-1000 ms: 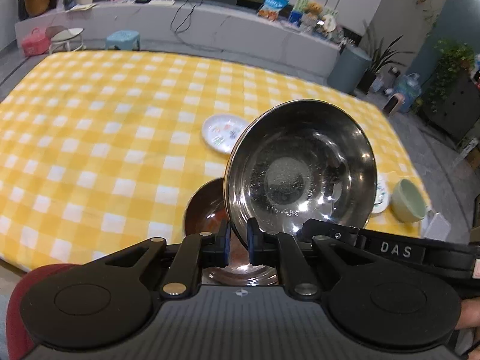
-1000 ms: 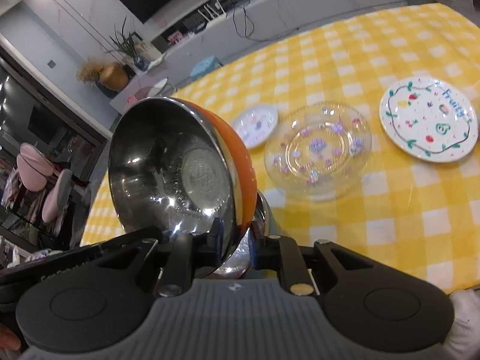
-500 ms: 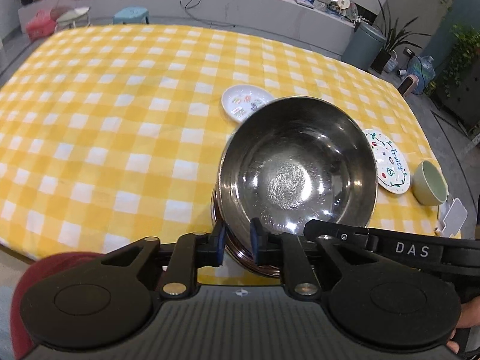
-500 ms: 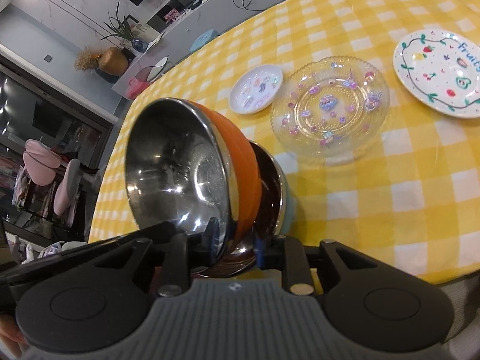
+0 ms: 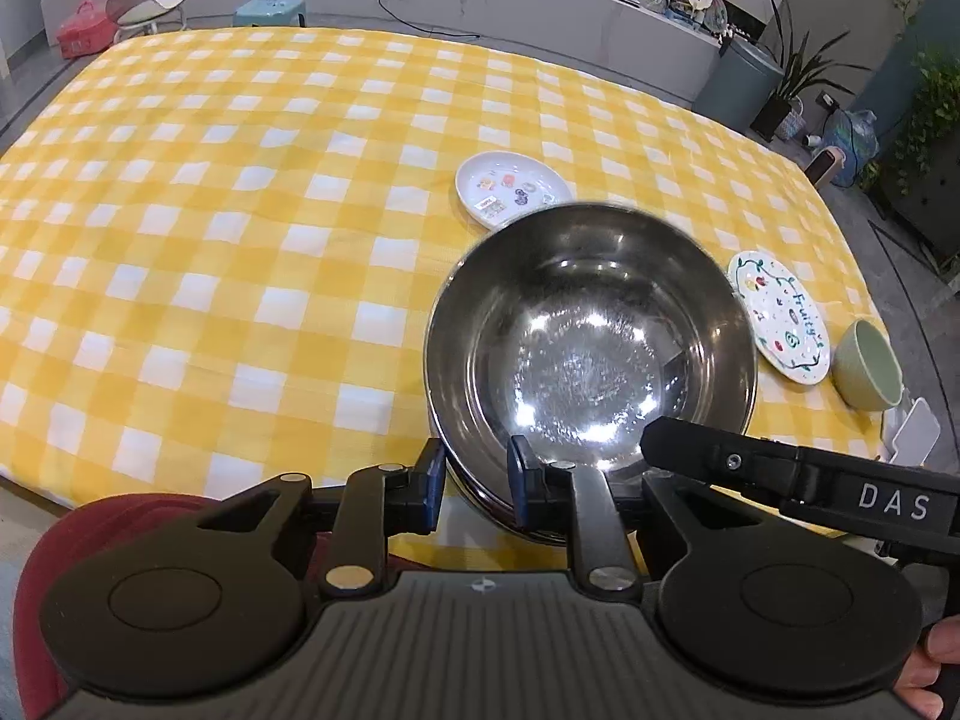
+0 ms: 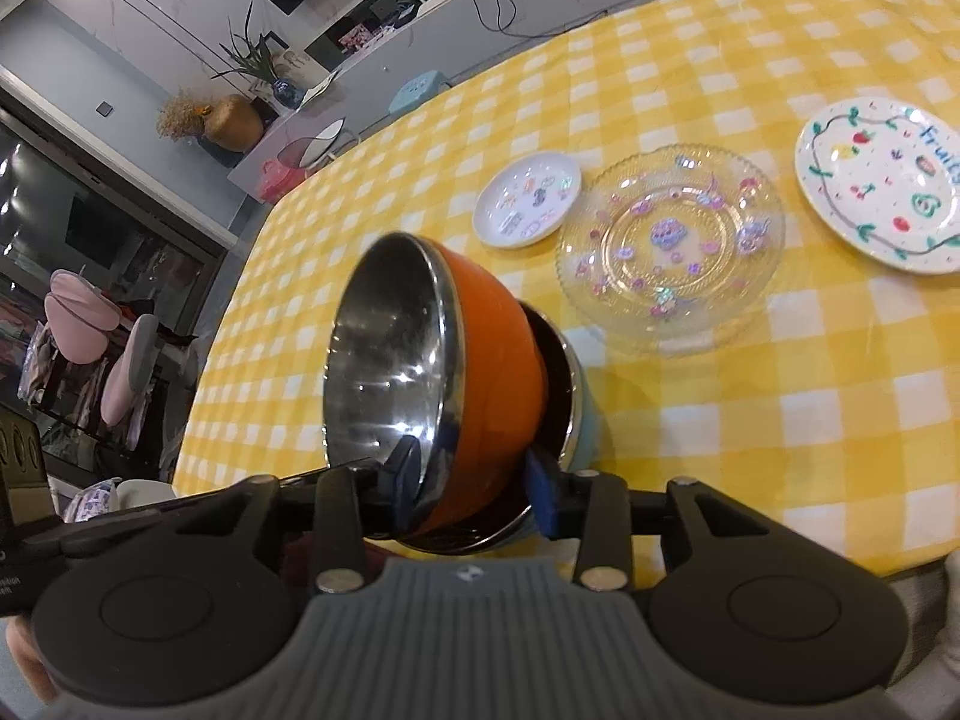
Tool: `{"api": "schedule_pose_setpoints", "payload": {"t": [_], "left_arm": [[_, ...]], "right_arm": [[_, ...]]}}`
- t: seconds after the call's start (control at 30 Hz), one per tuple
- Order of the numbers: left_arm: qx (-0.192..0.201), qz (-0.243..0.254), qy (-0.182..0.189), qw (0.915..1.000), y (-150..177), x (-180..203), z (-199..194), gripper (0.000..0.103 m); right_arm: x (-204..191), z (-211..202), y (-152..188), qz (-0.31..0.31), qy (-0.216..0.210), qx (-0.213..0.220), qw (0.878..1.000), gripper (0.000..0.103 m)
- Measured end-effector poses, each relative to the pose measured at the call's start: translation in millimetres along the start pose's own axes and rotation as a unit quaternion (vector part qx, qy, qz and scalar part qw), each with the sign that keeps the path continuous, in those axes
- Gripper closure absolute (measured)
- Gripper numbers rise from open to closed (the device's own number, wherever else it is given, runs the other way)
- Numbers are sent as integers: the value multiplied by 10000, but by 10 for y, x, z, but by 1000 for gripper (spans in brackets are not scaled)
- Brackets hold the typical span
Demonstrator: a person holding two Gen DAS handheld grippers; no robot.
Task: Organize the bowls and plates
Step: 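Lower the orange bowl into the blue bowl and open the left gripper, then withdraw the left gripper up from the stacked bowls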
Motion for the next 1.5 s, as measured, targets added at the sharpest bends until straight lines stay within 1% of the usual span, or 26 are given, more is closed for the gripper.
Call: {"api": "schedule_pose_setpoints", "payload": {"t": [0.1, 0.17, 0.2, 0.27, 0.33, 0.43, 0.5, 0.53, 0.57, 0.63, 0.7, 0.8, 0.87, 1.03, 1.1, 1.17, 1.23, 1.33, 1.5], "left_arm": [[20, -9, 17, 10000, -4, 2, -11, 79], [178, 52, -7, 9998, -15, 13, -46, 79], [317, 153, -56, 9994, -22, 31, -85, 77], [550, 367, -125, 9977, -27, 72, -167, 69], [688, 460, -81, 9965, -34, 102, -210, 64], [708, 472, -79, 9963, -44, 122, -183, 63], [771, 479, -223, 9956, -52, 127, -160, 61], [849, 480, -315, 9947, -59, 126, -155, 59], [919, 486, -395, 9938, -68, 125, -157, 56], [990, 499, -461, 9928, -72, 123, -157, 55], [997, 481, -417, 9930, -76, 111, -146, 54], [916, 380, -350, 9945, -81, 84, -87, 53], [875, 341, -330, 9950, -79, 73, -61, 53], [871, 319, -308, 9952, -81, 68, -47, 53], [854, 329, -282, 9954, -76, 78, -41, 53], [850, 370, -289, 9953, -67, 92, -27, 53], [924, 364, -399, 9943, -69, 102, -33, 53], [1040, 472, -568, 9918, -73, 116, -43, 53], [943, 403, -847, 9911, -80, 32, 34, 53]], "right_arm": [[5, -25, -6, -96, 80, 13, 9999, 64], [18, -37, -4, -202, 198, -15, 9996, 63], [15, -39, -4, -318, 232, -23, 9992, 63], [-9, -59, -10, -517, 208, -48, 9984, 63], [5, -88, -45, -453, 178, 55, 9988, 63], [75, -98, -101, -373, 169, 255, 9988, 63], [117, -77, -110, -441, 179, 305, 9984, 58], [150, -64, -124, -422, 144, 328, 9985, 58], [189, -55, -139, -330, 80, 358, 9988, 58], [278, -29, -181, -26, -107, 371, 9993, 58], [339, -10, -208, 202, -242, 365, 9988, 57], [369, 26, -231, 268, -250, 387, 9986, 54], [403, 59, -242, 429, -327, 379, 9978, 53], [488, 140, -247, 675, -452, 334, 9961, 49], [557, 165, -235, 840, -440, 324, 9950, 47], [617, 194, -216, 848, -249, 275, 9957, 48], [665, 239, -189, 791, -43, 211, 9966, 49], [699, 282, -143, 973, -218, 138, 9949, 49], [546, 271, -146, 582, -212, 167, 9979, 49]]}}
Point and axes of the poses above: each gripper's, at about its wrist camera, not at the fingertips, and z roughly the way its jaws point, x to its right, y to its underside, the point moved 6 cm from there along z, roughly the way its jaws point, and after that the axes turned 8 degrees about -y, right-handed, at the moved point
